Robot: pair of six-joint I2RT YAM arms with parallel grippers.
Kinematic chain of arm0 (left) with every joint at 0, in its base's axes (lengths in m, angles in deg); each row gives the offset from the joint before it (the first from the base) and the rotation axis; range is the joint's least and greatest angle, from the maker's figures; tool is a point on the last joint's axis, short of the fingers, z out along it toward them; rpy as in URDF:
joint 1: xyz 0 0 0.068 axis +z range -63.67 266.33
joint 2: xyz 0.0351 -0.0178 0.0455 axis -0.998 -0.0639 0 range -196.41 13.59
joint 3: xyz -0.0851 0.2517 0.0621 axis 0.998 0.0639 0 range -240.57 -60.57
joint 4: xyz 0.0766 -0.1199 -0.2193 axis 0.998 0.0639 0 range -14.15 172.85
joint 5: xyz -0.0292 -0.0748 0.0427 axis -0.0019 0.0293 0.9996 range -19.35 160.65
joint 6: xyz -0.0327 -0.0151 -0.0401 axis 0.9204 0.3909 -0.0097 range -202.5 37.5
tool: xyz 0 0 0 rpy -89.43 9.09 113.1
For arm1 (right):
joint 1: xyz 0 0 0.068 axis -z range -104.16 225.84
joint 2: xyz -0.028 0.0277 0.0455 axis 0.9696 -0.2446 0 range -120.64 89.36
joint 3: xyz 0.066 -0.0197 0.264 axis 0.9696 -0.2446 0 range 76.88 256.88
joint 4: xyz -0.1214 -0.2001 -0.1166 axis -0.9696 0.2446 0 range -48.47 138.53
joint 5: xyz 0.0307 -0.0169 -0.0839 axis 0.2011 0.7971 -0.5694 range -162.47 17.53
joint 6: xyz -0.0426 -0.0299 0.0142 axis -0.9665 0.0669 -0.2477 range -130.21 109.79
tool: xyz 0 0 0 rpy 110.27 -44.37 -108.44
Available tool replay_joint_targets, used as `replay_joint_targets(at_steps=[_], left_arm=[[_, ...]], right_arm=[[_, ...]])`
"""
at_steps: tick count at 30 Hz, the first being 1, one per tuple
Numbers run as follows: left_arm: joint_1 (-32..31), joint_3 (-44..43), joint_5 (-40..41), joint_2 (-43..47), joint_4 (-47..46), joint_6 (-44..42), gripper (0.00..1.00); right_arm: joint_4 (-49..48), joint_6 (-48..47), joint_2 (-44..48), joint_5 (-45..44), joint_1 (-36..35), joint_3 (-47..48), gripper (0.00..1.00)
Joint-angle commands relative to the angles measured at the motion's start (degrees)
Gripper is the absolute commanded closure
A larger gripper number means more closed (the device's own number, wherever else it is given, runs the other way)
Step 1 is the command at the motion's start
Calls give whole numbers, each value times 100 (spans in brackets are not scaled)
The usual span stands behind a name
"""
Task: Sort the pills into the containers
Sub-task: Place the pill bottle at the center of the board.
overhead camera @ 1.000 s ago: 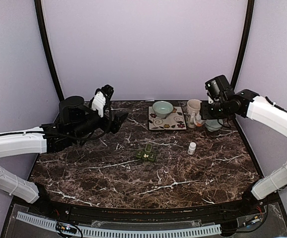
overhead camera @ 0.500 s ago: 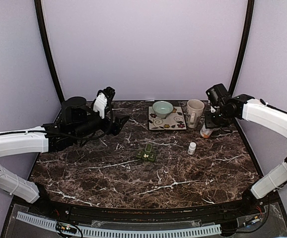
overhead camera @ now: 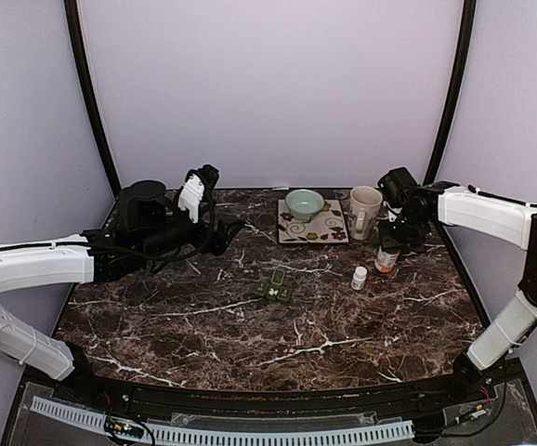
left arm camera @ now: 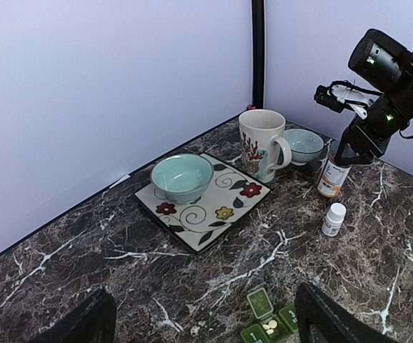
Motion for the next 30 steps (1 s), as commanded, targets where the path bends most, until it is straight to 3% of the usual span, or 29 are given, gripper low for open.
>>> replay_joint_targets(at_steps=[1,16,30], left_arm=[[55,-182,-138,-27,-6,90,11],[93,-220,-248,-125,78,164,11],[111,-331,-334,-196,222,302,10]], right_arm=[[-133,-85,-88,67,80,-46,99],[-220,-64,-160,155,99,-253,57],[-186,-3,107,-72,102,-245,35]])
